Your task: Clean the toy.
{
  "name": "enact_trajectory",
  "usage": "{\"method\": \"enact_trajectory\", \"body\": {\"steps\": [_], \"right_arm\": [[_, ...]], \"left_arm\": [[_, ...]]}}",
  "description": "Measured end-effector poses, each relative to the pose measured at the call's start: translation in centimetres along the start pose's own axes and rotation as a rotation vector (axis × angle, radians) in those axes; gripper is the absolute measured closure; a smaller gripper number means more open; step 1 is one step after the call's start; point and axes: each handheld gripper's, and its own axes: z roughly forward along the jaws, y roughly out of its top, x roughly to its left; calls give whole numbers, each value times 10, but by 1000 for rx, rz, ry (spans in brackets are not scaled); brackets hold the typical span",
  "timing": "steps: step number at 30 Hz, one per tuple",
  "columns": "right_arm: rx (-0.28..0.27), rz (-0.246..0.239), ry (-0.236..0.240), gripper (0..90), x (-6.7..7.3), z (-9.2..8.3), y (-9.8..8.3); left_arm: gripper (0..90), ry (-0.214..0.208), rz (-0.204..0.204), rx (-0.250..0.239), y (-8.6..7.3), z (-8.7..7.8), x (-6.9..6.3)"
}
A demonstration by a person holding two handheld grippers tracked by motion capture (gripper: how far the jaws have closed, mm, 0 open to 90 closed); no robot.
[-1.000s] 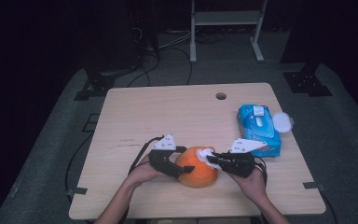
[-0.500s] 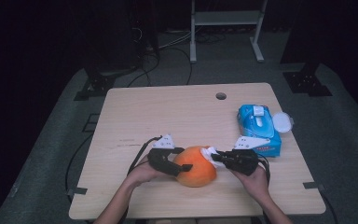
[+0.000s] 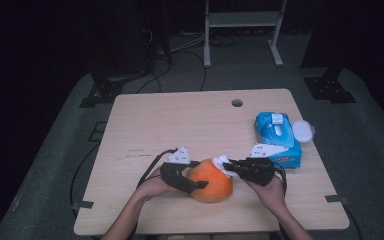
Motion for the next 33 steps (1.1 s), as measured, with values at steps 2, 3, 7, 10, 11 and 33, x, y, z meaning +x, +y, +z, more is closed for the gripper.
{"method": "enact_trajectory", "body": {"steps": [2,3,7,10,11,33], "right_arm": [[8,-18,10,819,3,0,-1],[15,-29,17,819,5,-1,-1],[26,-79,51,821,14,-5,-4],[37,-113,62,820,20,-8,-5],[38,-115,62,820,20,-8,-5],[-7,-97,-27,821,4,-5,5]], "left_arm": [[196,-21,-7,-7,2,-3,1],[180,-30,-10,-14,3,-5,2],[122,-18,-50,-38,6,-9,5],[87,-22,-77,-20,3,-4,8],[86,-33,-89,-9,1,0,8],[255,165,61,-123,13,11,-15]]}}
